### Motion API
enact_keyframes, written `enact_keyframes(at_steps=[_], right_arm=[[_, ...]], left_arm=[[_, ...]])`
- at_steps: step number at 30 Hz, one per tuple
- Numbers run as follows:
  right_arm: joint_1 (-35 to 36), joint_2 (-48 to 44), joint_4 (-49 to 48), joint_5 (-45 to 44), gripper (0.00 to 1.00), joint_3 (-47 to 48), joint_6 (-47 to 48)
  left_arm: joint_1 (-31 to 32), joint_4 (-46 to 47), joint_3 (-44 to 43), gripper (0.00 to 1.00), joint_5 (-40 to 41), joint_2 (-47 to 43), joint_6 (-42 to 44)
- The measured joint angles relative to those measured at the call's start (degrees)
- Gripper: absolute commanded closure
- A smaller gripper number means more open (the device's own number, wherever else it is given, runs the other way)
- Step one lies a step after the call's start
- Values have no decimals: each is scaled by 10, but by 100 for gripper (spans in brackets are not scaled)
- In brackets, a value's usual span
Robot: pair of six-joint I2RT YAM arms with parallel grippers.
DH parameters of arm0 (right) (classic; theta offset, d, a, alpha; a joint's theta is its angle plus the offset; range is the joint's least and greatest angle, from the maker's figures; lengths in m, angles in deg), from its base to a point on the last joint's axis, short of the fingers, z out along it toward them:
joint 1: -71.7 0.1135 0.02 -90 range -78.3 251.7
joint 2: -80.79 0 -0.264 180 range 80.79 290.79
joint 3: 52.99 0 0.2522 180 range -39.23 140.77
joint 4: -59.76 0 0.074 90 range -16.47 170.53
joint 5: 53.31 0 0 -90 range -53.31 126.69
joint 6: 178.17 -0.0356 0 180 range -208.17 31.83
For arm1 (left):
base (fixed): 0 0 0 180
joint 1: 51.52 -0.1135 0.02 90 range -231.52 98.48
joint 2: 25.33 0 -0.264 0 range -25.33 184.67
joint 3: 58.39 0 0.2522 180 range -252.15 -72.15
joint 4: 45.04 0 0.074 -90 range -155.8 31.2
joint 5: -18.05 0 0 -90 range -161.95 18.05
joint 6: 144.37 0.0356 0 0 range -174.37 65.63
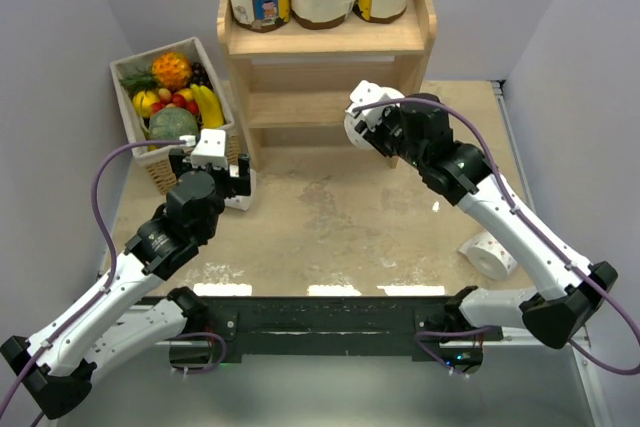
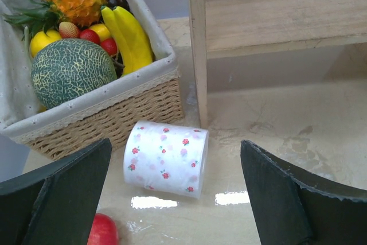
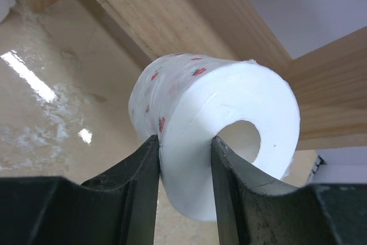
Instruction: Place and organize the paper towels onto the shelf
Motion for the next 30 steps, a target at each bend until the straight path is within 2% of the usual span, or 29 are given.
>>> enact_keyframes(at_steps=[12,30], right_arm=[[0,55,-39,-57,71,12,118],[10,94,-103,-93,71,14,190]], left_arm=[[0,0,0,0,0,0,0],[0,0,0,0,0,-1,0]])
